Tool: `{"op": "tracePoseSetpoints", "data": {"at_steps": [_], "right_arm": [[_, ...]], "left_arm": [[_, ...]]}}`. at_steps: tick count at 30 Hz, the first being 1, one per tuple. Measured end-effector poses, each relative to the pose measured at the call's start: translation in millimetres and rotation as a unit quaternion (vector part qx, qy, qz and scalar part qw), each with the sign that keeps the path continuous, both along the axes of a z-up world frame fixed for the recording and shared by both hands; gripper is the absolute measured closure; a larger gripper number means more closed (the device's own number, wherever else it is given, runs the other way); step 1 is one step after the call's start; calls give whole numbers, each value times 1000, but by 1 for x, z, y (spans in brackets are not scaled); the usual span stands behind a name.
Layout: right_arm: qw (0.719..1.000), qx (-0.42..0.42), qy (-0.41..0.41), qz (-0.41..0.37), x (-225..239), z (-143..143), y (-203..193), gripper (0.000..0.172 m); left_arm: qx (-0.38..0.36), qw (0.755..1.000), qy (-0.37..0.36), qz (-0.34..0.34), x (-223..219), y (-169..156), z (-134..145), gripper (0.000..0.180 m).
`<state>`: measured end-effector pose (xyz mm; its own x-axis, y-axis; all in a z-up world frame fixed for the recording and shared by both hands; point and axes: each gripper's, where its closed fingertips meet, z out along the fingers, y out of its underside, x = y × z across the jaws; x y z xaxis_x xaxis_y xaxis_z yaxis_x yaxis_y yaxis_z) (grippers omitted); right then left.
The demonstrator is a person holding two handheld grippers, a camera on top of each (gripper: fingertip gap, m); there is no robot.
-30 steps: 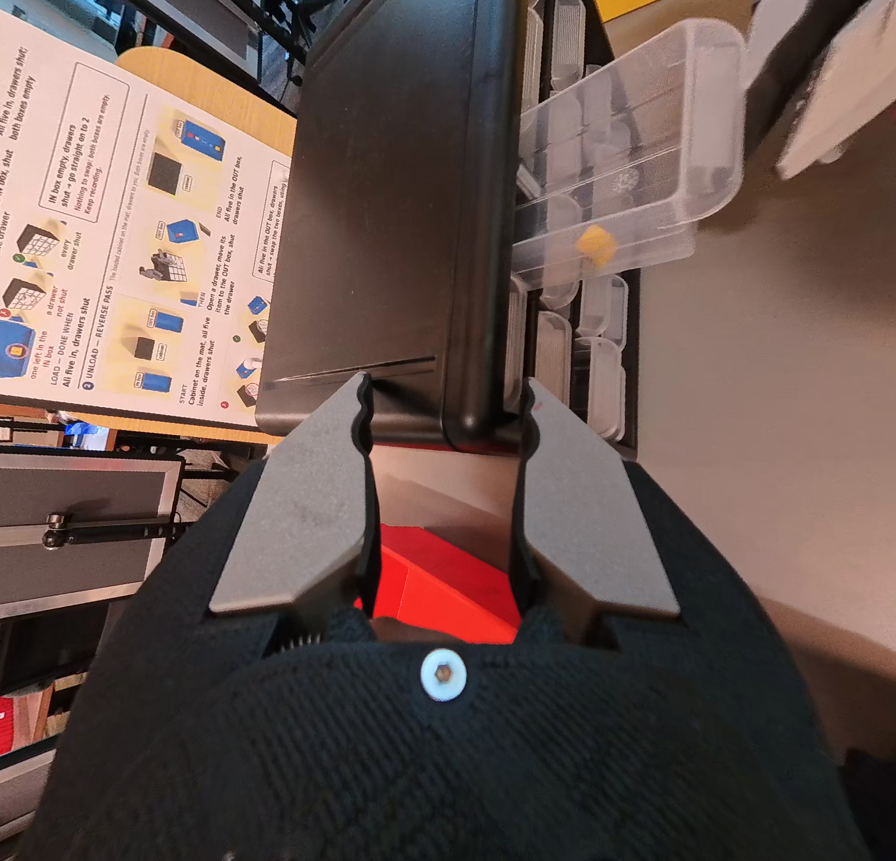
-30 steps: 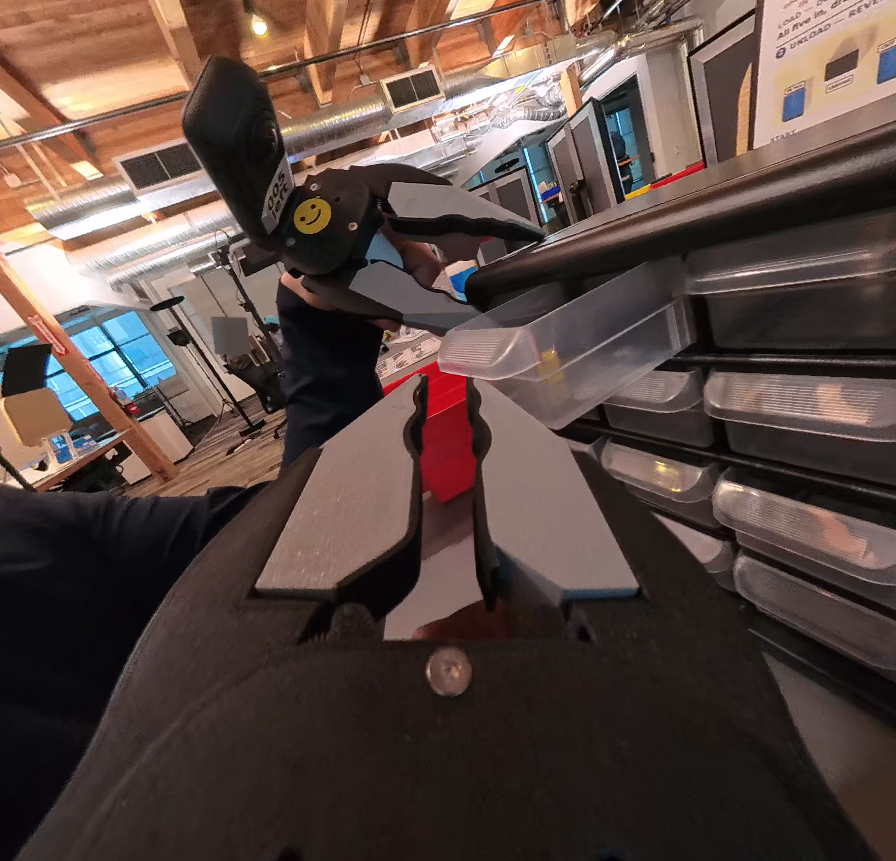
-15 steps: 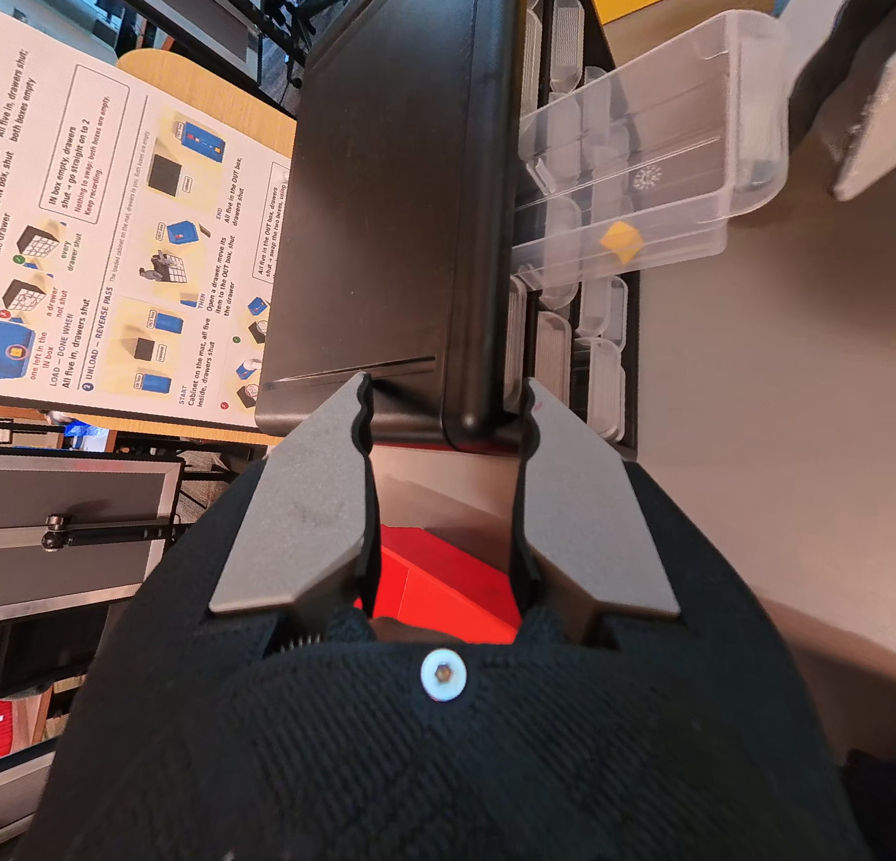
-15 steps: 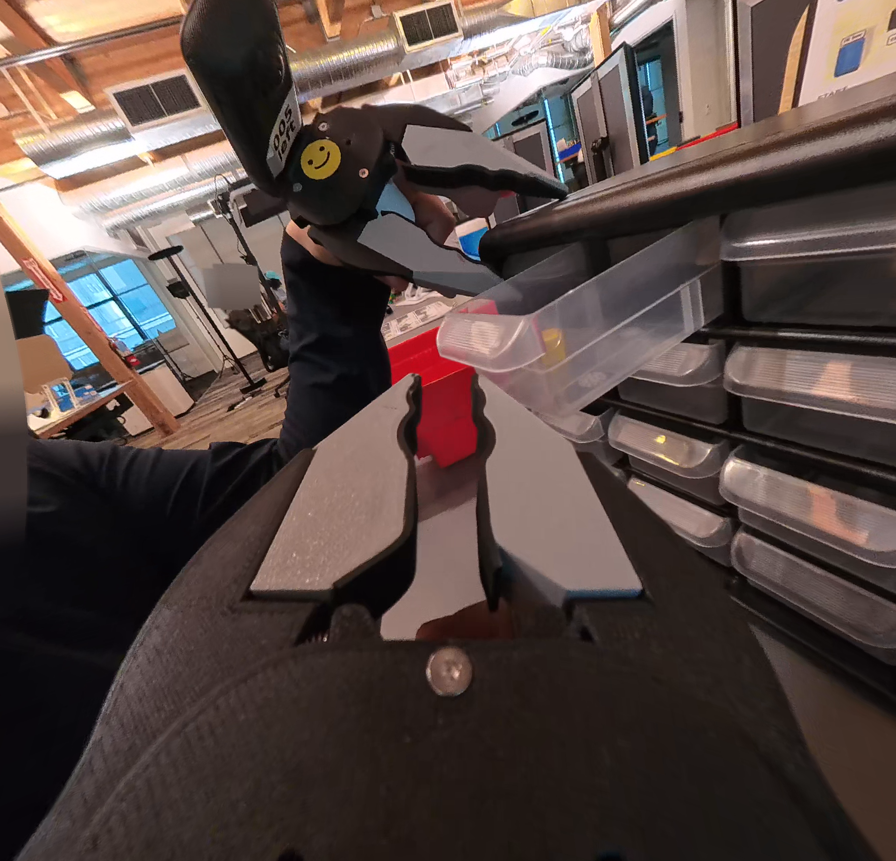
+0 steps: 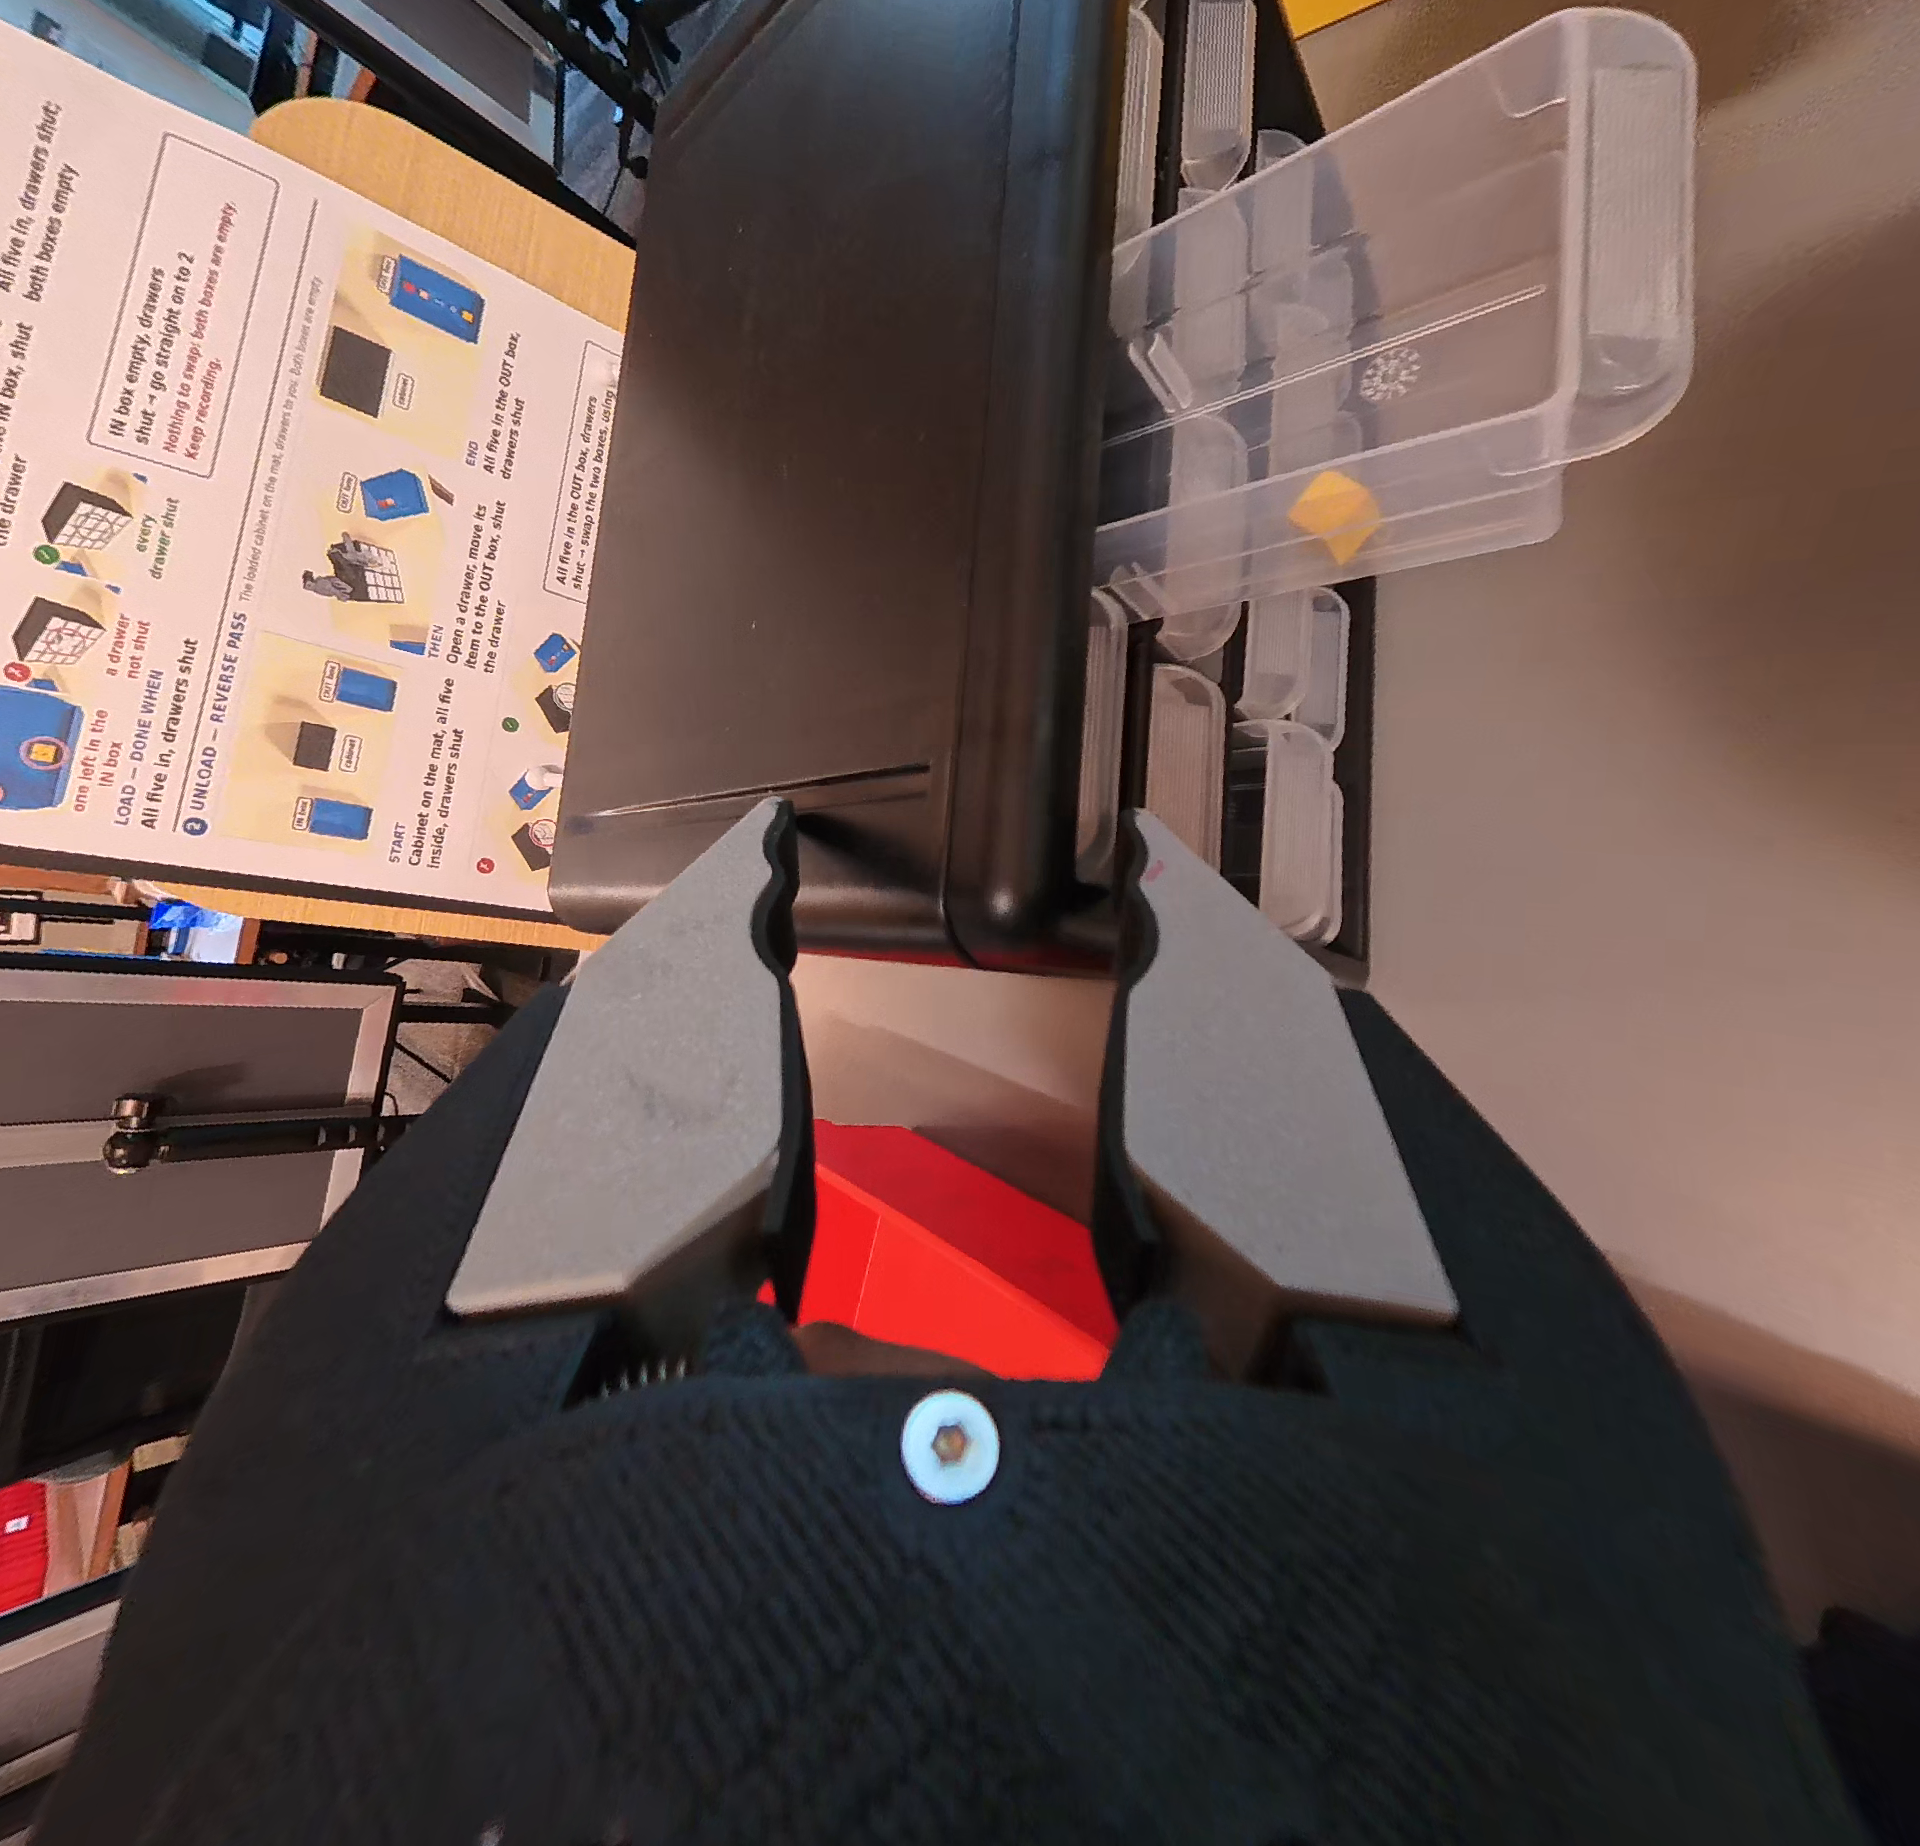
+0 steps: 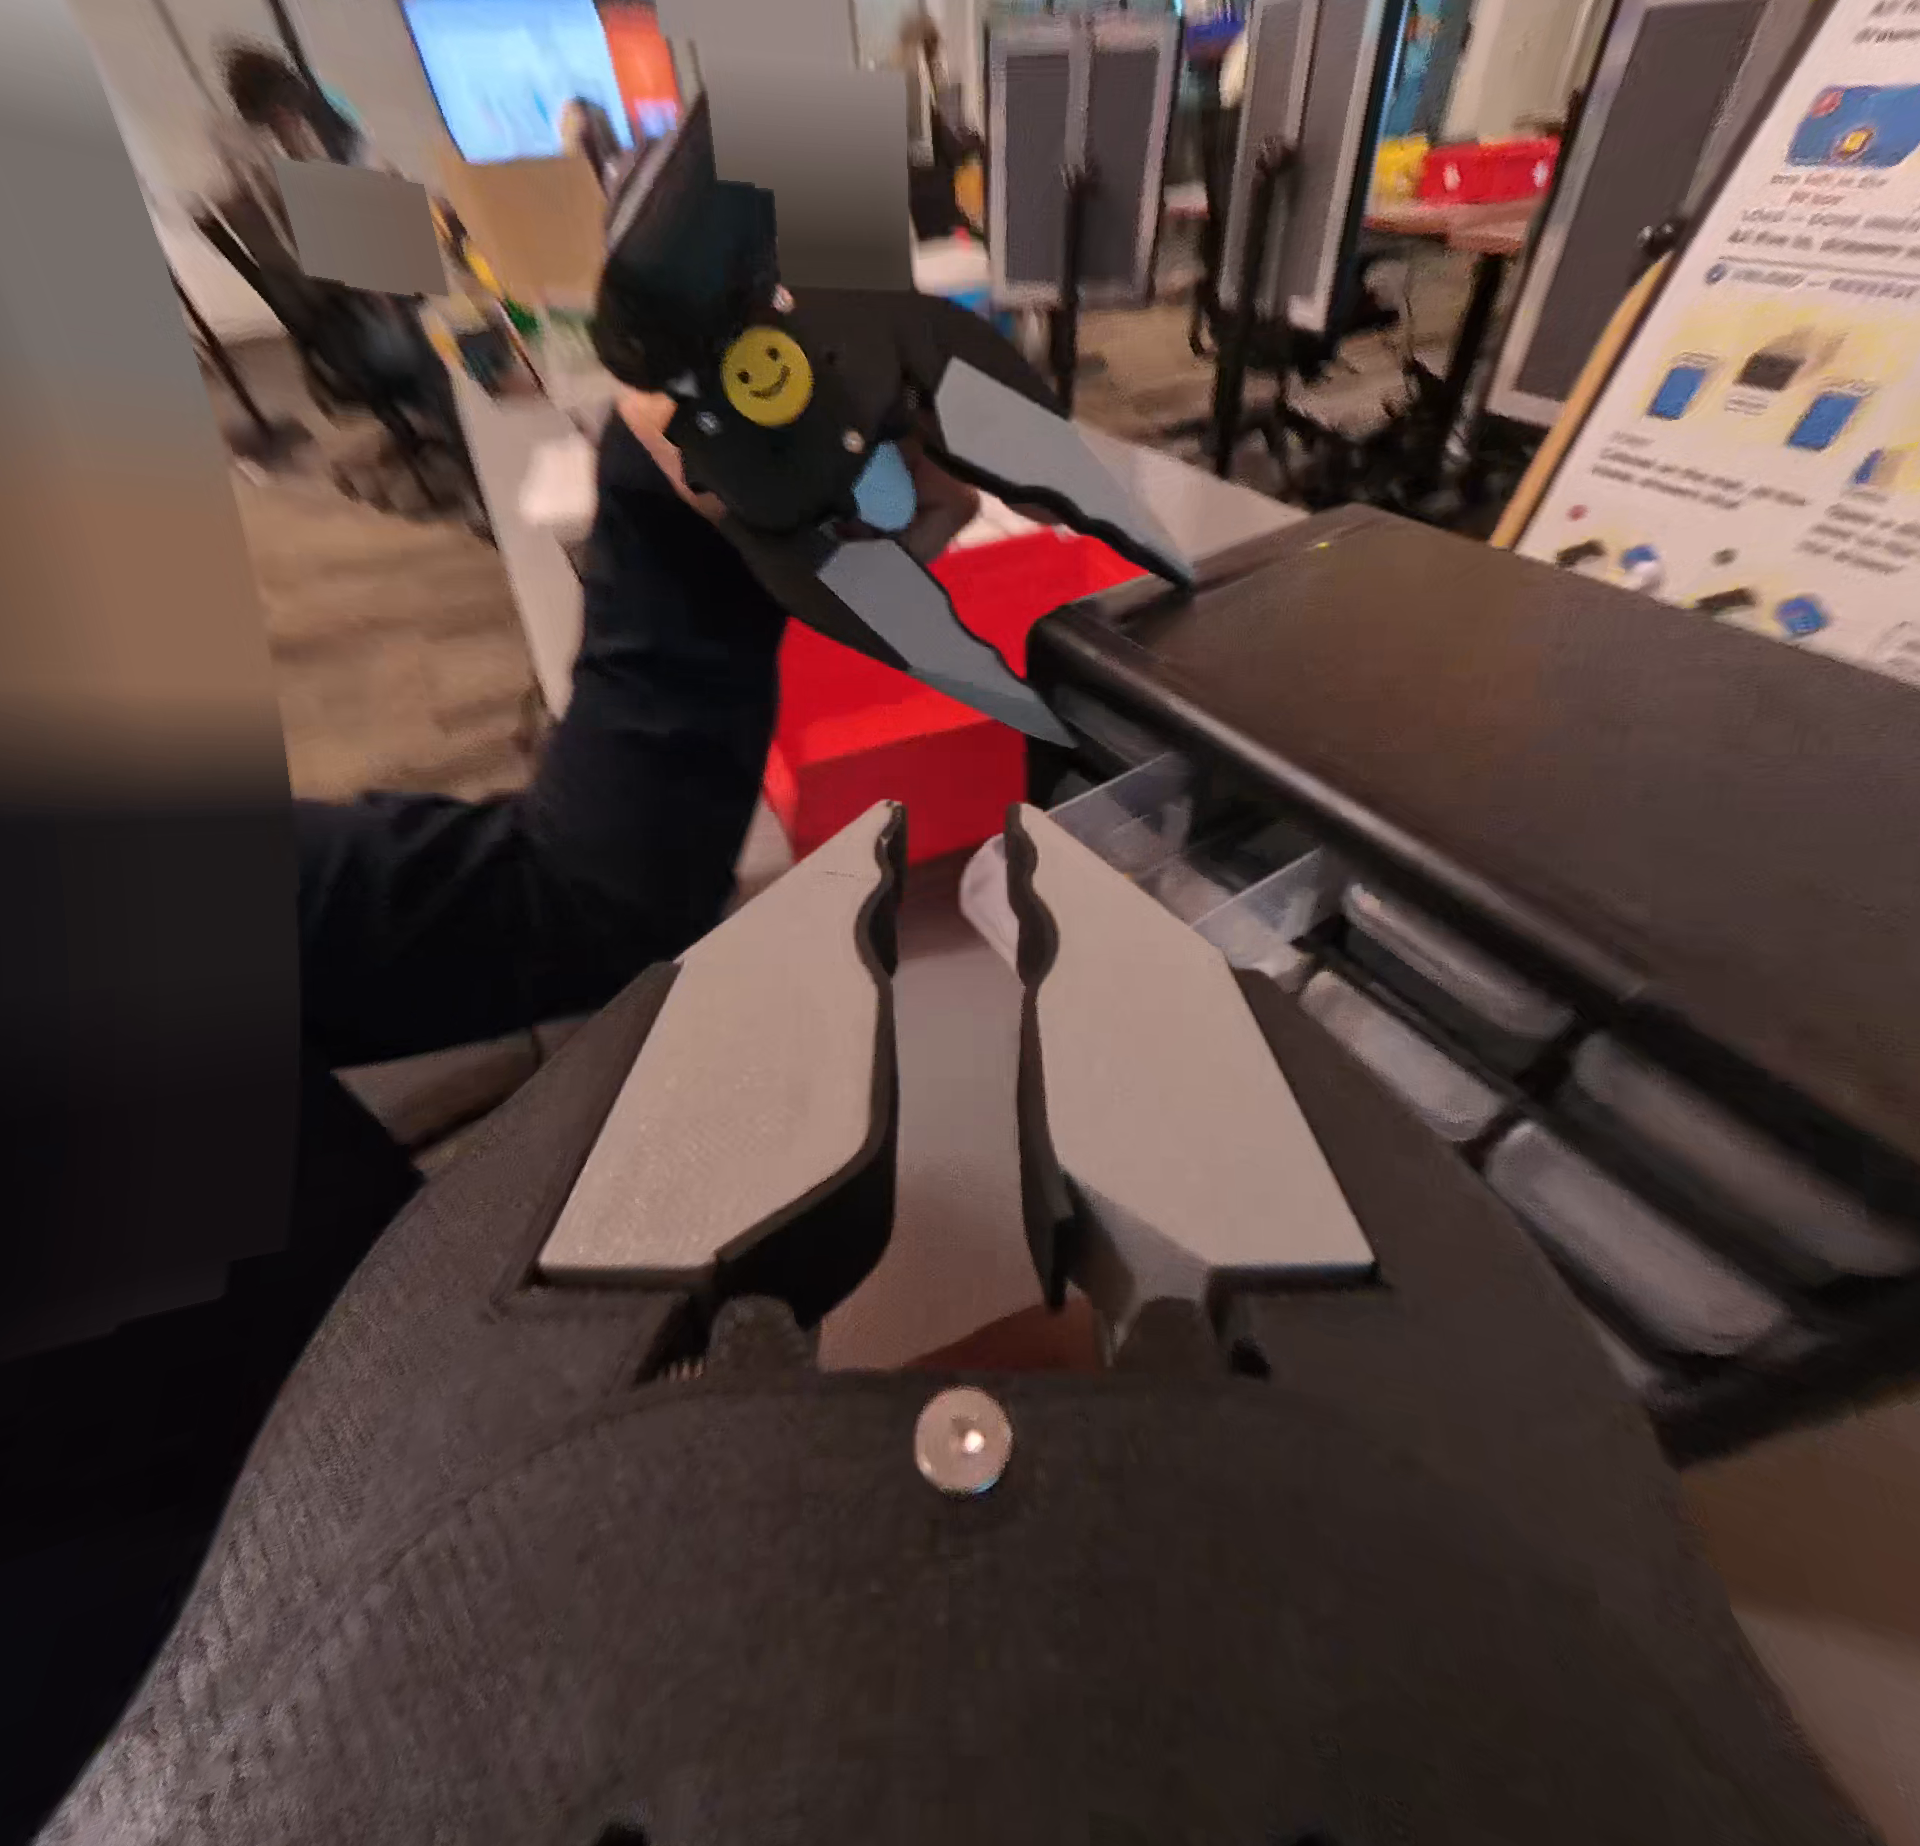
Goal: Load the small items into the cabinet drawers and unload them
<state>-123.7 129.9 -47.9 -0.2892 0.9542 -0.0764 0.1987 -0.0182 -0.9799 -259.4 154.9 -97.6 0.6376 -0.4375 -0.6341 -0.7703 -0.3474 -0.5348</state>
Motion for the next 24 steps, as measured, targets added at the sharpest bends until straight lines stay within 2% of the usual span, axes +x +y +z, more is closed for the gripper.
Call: {"op": "tracePoseSetpoints", "data": {"at_steps": [1, 4, 8, 13, 19, 24], "right_arm": [[999, 34, -28, -8, -7, 1, 2, 157], [981, 136, -136, -20, -29, -15, 10, 150], [943, 217, -251, -15, -51, -44, 24, 156], [909, 251, -331, 27, -56, -62, 29, 158], [879, 262, -390, 75, -58, -77, 25, 155], [869, 252, -415, 98, -59, -81, 22, 155]], "left_arm": [[0, 1000, 0, 0, 0, 0, 0, 120], [0, 1000, -1, -1, 0, 0, 0, 120], [0, 1000, -6, -6, 0, -1, 0, 121], [0, 1000, -5, -7, 0, -1, 0, 120], [-1, 1000, -6, -7, 0, -1, 0, 120], [-1, 1000, -3, -7, 0, -1, 0, 119]]}}
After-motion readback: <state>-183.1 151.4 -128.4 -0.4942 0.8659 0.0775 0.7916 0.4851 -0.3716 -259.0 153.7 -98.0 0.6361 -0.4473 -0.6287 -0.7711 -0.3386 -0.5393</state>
